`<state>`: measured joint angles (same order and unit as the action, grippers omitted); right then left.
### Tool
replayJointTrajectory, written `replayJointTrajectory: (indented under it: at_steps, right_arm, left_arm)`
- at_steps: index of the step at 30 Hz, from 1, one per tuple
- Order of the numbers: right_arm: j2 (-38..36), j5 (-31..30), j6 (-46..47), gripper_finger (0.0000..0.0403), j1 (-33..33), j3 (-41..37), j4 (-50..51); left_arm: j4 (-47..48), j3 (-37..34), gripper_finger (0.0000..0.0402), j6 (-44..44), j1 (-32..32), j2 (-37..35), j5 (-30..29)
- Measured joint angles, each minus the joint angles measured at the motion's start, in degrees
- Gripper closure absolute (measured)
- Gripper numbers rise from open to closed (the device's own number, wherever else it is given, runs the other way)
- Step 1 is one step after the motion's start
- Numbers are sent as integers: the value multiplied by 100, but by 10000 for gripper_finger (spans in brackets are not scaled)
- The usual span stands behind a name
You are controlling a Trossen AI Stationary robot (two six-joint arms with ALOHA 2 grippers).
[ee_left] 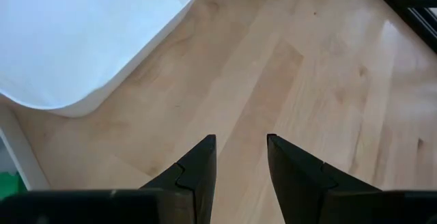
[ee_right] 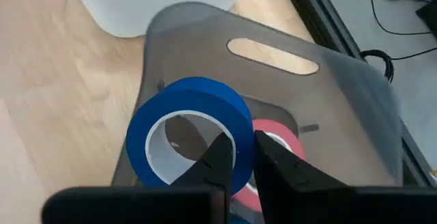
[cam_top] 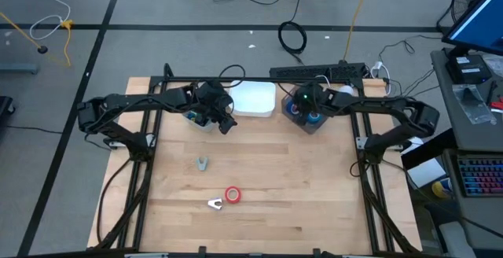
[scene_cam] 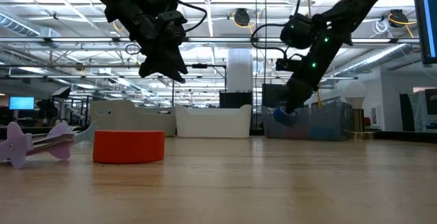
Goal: Pick and place Stapler, Stapler remover, tape
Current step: Put the dark blue tape into the black bin
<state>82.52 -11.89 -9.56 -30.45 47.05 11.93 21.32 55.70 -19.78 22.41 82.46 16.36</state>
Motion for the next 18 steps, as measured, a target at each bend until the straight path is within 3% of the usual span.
replayJointTrajectory:
  at_steps: [18]
  right_arm:
    - [286, 16, -11, 358, 0, 0, -57]
  left_arm:
    - [-6, 0, 270, 92, 1, 0, -2]
